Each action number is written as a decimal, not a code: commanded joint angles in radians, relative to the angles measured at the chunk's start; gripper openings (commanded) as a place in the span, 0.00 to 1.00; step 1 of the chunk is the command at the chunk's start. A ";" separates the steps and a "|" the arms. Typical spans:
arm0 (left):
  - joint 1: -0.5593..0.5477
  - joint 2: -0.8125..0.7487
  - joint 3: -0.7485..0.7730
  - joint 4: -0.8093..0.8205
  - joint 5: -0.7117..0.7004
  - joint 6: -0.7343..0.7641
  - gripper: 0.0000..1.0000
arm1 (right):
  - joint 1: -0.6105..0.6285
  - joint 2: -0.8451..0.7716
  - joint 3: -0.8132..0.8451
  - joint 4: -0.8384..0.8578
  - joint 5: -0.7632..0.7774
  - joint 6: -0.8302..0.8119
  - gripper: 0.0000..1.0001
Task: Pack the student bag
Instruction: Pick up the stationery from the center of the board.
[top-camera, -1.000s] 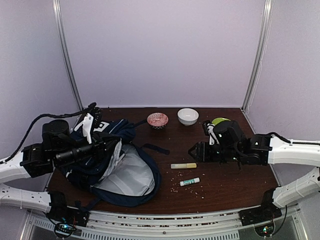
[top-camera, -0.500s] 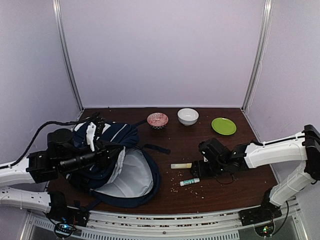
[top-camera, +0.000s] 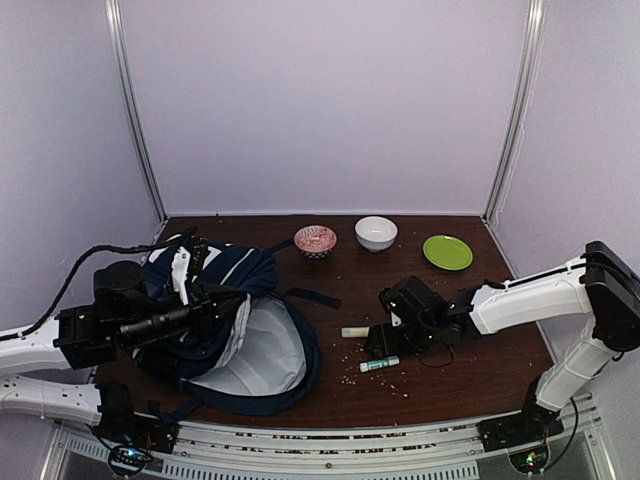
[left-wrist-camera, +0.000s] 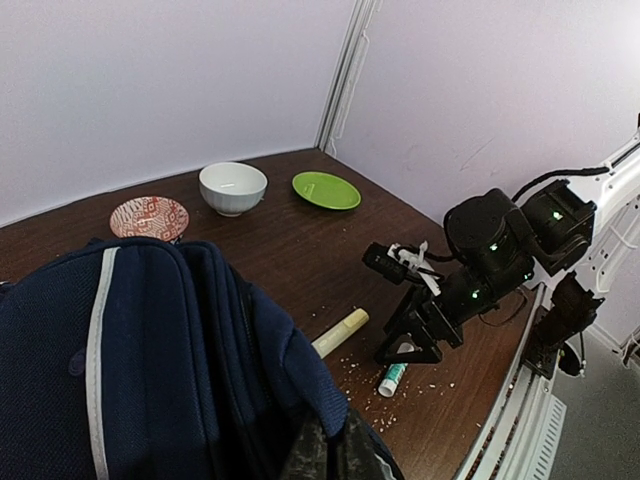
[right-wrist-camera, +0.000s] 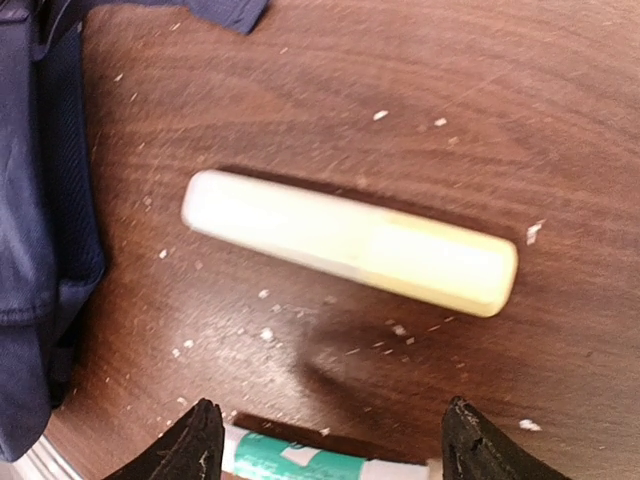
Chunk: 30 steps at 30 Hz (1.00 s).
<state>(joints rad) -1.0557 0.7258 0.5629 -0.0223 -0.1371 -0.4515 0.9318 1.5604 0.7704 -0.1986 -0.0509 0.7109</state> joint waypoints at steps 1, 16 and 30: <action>0.000 -0.012 -0.006 0.083 -0.004 0.002 0.00 | 0.027 -0.009 0.002 -0.006 -0.057 -0.021 0.74; 0.000 0.029 -0.001 0.122 0.008 -0.007 0.00 | 0.135 -0.029 0.023 -0.158 0.007 -0.064 0.72; 0.000 0.027 -0.020 0.138 0.016 -0.026 0.00 | 0.198 0.059 0.082 -0.303 0.072 -0.120 0.57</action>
<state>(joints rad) -1.0557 0.7582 0.5457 0.0326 -0.1253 -0.4667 1.1179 1.5997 0.8398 -0.4541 -0.0139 0.6033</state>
